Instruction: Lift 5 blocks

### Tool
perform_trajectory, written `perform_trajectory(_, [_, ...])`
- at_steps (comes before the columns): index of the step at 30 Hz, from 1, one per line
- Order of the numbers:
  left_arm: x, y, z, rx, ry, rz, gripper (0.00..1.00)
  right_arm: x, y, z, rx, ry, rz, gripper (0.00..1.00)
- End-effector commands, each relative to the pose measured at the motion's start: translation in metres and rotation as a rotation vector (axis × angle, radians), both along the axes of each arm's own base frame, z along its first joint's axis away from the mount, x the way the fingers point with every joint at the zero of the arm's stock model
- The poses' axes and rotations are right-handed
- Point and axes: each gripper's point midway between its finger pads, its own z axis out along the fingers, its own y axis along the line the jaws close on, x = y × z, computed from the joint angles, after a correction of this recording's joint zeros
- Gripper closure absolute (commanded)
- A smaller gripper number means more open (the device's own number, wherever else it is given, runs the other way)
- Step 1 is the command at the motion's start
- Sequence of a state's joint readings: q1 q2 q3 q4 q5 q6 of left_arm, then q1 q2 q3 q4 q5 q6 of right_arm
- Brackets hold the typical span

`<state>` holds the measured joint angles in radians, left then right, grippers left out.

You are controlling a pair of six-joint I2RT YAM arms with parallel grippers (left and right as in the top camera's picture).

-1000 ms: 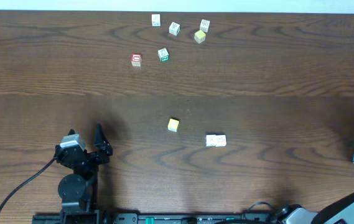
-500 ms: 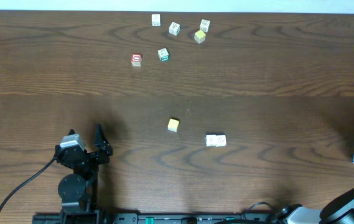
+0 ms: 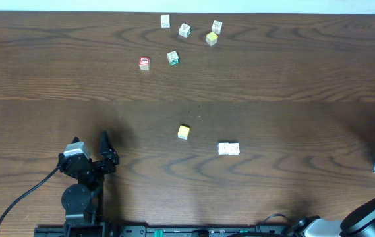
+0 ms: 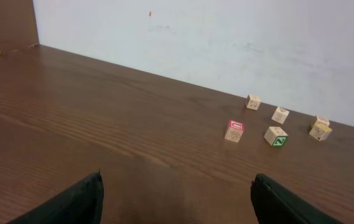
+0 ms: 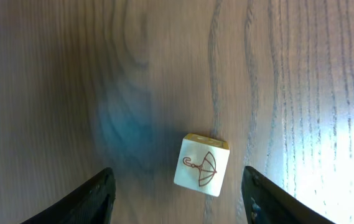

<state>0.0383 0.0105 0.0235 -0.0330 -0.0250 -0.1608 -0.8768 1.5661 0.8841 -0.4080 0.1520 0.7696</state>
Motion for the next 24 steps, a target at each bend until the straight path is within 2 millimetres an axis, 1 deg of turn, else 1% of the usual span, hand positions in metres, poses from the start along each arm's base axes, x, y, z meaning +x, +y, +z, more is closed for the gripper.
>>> perform_trajectory(1, [-0.001, 0.003, -0.018, -0.006, 0.052, 0.017, 0.24, -0.006, -0.001, -0.017, 0.026, 0.043, -0.009, 0.38])
perform_trajectory(7, [-0.001, 0.003, -0.018, -0.006, 0.052, 0.016, 0.24, -0.006, -0.001, -0.035, 0.055, 0.068, -0.008, 0.4])
perform_trajectory(10, [-0.001, 0.003, -0.018, -0.006, 0.052, 0.016, 0.24, -0.005, -0.002, -0.038, 0.054, 0.067, -0.008, 0.4])
perform_trajectory(13, [-0.001, 0.003, -0.018, -0.006, 0.052, 0.017, 0.24, -0.003, -0.005, -0.036, 0.041, 0.055, -0.008, 0.42])
perform_trajectory(14, [-0.001, 0.003, -0.018, -0.006, 0.052, 0.017, 0.24, -0.002, -0.006, -0.036, 0.038, 0.053, -0.008, 0.43])
perform_trajectory(17, [-0.001, 0.003, -0.018, -0.006, 0.052, 0.016, 0.24, -0.002, -0.006, -0.036, 0.037, 0.053, -0.008, 0.53])
perform_trajectory(18, [-0.001, 0.003, -0.018, -0.006, 0.052, 0.017, 0.24, -0.002, -0.006, -0.036, 0.037, 0.053, -0.008, 0.57])
perform_trajectory(20, [-0.001, 0.003, -0.018, -0.006, 0.052, 0.017, 0.24, -0.002, -0.006, -0.036, 0.036, 0.052, -0.008, 0.62])
perform_trajectory(24, [-0.001, 0.003, -0.018, -0.006, 0.052, 0.017, 0.24, -0.002, -0.006, -0.036, 0.037, 0.052, -0.008, 0.65])
